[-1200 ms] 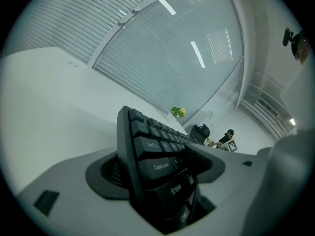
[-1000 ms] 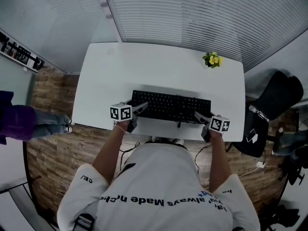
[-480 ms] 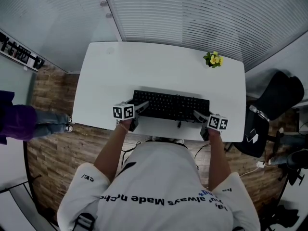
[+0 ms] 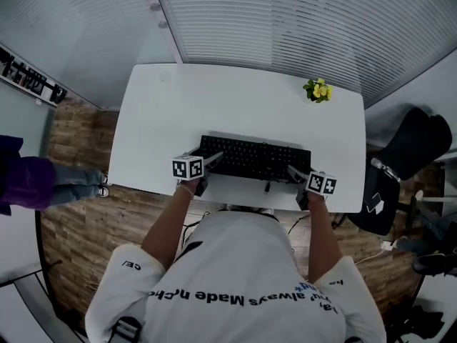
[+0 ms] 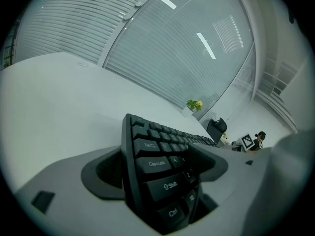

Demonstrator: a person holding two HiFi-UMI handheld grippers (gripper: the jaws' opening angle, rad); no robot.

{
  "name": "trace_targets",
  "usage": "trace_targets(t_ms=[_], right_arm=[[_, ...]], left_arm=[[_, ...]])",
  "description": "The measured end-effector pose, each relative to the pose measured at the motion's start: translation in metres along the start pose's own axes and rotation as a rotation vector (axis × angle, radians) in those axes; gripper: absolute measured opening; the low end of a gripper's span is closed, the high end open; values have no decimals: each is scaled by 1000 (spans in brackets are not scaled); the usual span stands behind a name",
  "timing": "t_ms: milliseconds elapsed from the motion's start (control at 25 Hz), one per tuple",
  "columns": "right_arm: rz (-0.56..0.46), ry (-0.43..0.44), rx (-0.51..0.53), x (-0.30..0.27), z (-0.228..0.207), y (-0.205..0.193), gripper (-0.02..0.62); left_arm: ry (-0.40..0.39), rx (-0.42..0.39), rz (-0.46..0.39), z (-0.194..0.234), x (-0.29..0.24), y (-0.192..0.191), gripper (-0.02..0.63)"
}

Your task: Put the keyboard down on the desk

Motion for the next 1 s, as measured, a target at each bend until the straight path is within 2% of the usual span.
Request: trace_targets(t_ms=[240,440,1000], right_arm=[[7,-31,8,-3,3,1,463],[41,-108,101,-7,8,-1,483],[37,-182,109,-9,10,-1,502]], left_arm=[[39,-5,5,4,-2,-3,403],[91,-92,62,4,-2,-6,405],[155,-104,58,1,-5,-6,410]])
Point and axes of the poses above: the fingertips, and each gripper's own axes: x backward along the fingers, z to its left, y out of its top, the point moved 9 cm from there along x, backward along the fingers, and after that the axes turned 3 degrees about -y, right-handed, at the moved point
